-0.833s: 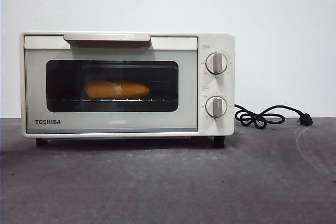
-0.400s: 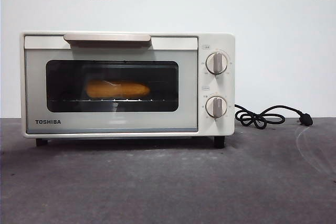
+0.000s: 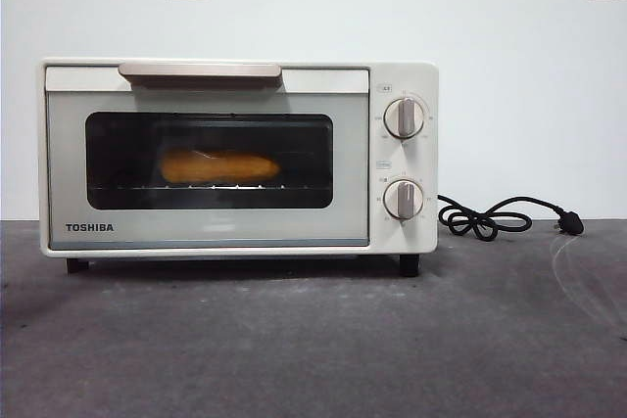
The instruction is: Take the corn from the table,put the corn in the oven
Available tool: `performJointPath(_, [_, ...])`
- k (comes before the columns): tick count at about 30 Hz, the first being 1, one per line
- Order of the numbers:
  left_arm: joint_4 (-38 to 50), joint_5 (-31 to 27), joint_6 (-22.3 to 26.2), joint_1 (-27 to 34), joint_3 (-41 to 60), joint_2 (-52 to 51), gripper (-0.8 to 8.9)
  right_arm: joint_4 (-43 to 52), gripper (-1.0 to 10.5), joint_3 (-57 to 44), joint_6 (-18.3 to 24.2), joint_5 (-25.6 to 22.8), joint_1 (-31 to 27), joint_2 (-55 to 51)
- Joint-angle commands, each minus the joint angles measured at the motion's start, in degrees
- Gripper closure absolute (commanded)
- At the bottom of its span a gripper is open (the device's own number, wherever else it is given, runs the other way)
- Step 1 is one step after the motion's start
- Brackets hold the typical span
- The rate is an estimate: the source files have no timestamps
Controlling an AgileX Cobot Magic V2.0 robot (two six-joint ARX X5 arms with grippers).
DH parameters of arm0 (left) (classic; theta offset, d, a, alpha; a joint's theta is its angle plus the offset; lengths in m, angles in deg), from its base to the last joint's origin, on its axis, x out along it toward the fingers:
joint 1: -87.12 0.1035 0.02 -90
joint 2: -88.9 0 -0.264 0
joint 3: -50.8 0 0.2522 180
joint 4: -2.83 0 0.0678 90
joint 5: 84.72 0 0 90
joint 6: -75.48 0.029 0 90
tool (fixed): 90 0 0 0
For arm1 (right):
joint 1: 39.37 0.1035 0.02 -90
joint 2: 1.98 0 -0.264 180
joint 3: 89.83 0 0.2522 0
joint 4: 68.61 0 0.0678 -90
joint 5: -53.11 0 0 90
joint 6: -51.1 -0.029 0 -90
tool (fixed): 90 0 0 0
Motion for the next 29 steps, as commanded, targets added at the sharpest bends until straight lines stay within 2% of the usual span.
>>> performJointPath(1, [1.2, -3.5, 1.2, -0.1, 3.0, -2.6, 8.18, 0.4, 9.5, 0.1, -0.6, -0.1, 0.0, 0.2])
performJointPath(6, [-1.7, -8.1, 1.3, 0.0, 5.4, -5.7, 8.18, 0.4, 9.5, 0.0, -0.5, -0.1, 0.0, 0.2])
performJointPath(13, [-10.4, -10.0, 2.4, 0.2, 5.4, -7.6, 8.18, 0.4, 9.5, 0.1, -0.5, 0.0, 0.0, 0.2])
performJointPath(29, [-9.7, -11.2, 2.3, 0.4, 5.4, -7.0, 8.18, 0.4, 9.5, 0.0, -0.5, -0.1, 0.0, 0.2])
